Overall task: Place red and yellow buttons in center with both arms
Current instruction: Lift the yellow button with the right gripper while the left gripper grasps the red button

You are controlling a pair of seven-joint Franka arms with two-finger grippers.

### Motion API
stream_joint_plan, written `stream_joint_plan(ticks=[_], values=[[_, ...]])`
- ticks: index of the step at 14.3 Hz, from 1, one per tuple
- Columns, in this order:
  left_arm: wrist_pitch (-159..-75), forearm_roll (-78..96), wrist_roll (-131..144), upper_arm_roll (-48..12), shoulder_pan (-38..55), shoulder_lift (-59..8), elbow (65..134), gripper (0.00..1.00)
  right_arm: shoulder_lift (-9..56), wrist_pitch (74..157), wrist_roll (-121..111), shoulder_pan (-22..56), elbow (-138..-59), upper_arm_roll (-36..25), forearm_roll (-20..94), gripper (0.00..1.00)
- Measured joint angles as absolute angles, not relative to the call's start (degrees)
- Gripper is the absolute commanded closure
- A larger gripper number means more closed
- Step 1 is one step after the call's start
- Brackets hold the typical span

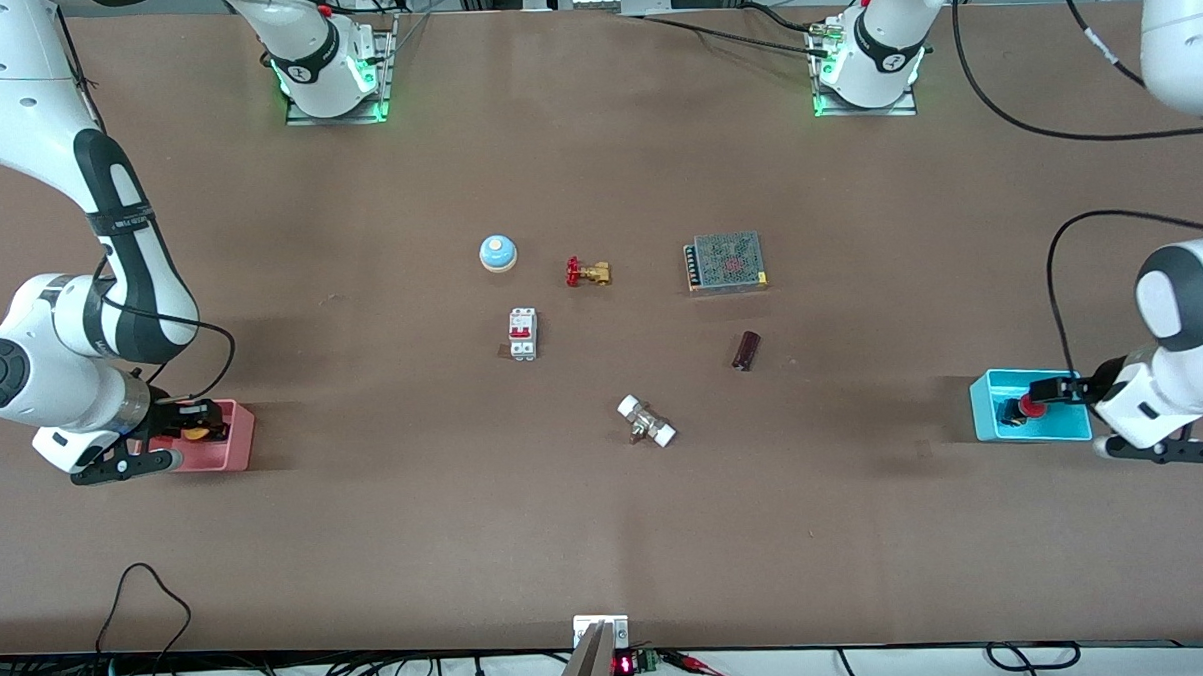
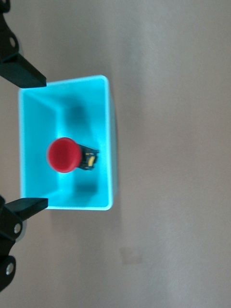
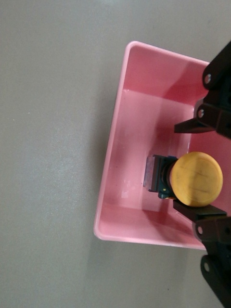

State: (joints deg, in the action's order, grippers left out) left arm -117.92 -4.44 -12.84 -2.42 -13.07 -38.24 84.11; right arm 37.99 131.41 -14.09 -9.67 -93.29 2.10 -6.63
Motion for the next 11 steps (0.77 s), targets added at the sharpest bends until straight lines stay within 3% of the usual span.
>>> stream_joint_plan(ticks=[3, 5, 8, 11], values=[[-124.36, -4.44, -12.84, -2.42, -13.15, -40.09, 86.79, 0.00, 37.99, 131.41, -14.11, -9.67, -93.30, 2.12, -6.64, 0.64], [-127.33, -4.44, -12.85, -2.42, -13.18, -40.33, 89.46, 0.02, 38.00, 131.41, -14.12, -9.67, -93.31, 2.13, -6.65, 0.64], [-129.58, -4.45, -12.86, -2.41, -13.32, -40.33, 91.26, 0.24, 38.01, 131.41, -14.24, -9.67, -93.31, 2.15, -6.66, 0.64], [-130.85, -4.45, -13.03, -2.39, -13.88, -40.32, 91.49, 0.28, 37.72, 131.46, -17.24, -9.67, -93.07, 2.15, -6.72, 0.64]])
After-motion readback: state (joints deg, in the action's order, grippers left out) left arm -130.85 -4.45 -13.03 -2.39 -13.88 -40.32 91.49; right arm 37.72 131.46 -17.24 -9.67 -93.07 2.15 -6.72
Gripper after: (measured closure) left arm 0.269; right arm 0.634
